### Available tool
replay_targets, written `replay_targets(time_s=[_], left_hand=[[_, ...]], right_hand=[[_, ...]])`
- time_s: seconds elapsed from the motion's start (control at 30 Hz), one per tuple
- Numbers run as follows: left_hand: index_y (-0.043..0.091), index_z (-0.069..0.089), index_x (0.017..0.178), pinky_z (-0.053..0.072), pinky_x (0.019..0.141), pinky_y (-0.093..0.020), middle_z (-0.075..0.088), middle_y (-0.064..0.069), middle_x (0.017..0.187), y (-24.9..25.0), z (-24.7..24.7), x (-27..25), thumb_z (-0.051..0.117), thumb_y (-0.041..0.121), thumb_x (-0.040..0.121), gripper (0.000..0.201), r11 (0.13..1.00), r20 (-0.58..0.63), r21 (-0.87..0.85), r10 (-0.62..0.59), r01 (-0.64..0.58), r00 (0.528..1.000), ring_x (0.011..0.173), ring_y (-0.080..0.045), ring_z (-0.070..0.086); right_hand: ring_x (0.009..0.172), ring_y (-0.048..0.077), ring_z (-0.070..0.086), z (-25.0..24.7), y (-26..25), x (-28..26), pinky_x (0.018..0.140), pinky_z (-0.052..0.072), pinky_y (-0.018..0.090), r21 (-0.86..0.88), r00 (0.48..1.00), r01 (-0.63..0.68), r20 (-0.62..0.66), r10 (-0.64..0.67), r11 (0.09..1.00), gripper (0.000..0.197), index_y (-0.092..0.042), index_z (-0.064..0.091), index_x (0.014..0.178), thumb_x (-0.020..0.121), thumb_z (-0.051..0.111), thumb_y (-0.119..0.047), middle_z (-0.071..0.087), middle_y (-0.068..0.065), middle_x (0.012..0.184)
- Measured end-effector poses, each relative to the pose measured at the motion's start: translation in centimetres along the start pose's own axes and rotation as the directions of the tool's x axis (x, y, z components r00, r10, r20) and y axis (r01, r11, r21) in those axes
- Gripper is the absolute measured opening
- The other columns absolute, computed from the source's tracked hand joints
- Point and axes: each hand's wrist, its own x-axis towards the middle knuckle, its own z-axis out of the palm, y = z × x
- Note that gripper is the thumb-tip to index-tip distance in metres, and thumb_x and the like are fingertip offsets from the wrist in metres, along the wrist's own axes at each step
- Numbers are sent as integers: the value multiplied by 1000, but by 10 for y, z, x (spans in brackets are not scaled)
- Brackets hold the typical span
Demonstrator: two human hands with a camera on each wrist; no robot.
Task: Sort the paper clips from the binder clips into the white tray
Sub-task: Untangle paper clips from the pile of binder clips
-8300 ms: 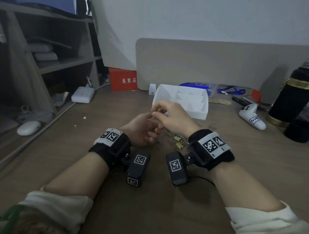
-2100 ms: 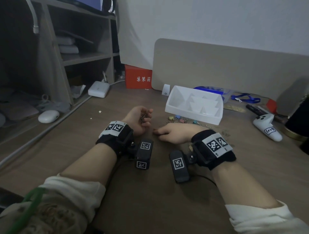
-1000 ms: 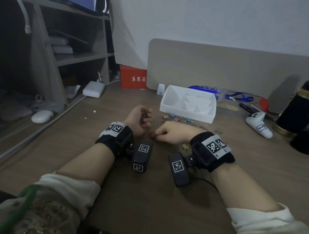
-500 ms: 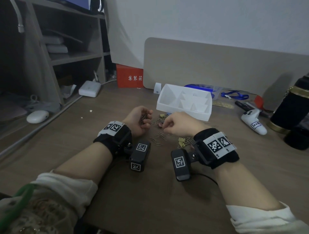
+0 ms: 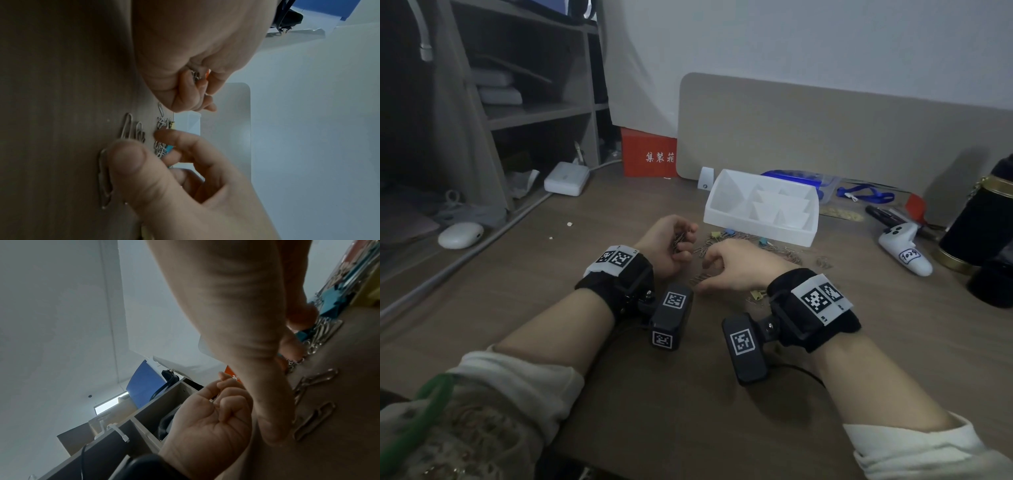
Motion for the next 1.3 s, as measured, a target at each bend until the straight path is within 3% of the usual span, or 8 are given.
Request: replay_targets(time_s=[0.13,0.27,0.6,0.83,1.3], left_hand=[[11,47,70,14,29,-14,39,4,51,0,0,1,35,14,92,25,1000,2,2,4,-4,1000,30,-5,26],[11,46,71,14,30,-14,39,4,51,0,0,2,34,14,93,25,1000,5,8,6,-6,1000,30,-5,26],[11,47,70,14,30,-15,39,4,54,-1,0,0,35,15,94,27,1000,1,4,-2,2,1000,30,-5,26],[10,48,71,15,28,-14,38,4,55,-1,0,1,36,15,93,25,1000,-8,-9,-13,13,1000,30,-5,27],[11,47,71,15,30,-14,39,4,54,0,0,-1,36,16,94,26,1000,-6,0,-19,19,1000,30,-5,27]], right_hand=[[95,14,51,3,2,1,73,42,28,-9,1000,-19,0,19,1000,58,-22,59,112,70,74,-58,52,-4,108],[94,15,55,7,0,2,72,43,30,18,999,15,42,-15,1000,39,-25,56,97,75,74,-51,57,-4,104],[88,15,56,8,-2,1,72,41,25,114,1000,28,-10,-27,993,13,-19,66,99,88,66,-26,59,-2,94],[86,17,59,9,-3,1,69,41,24,122,1000,-2,-17,4,993,12,-17,70,98,88,63,-17,65,2,94],[92,22,57,9,-7,1,74,45,29,0,1000,7,13,-7,1000,14,-15,66,102,91,57,-16,63,6,102]])
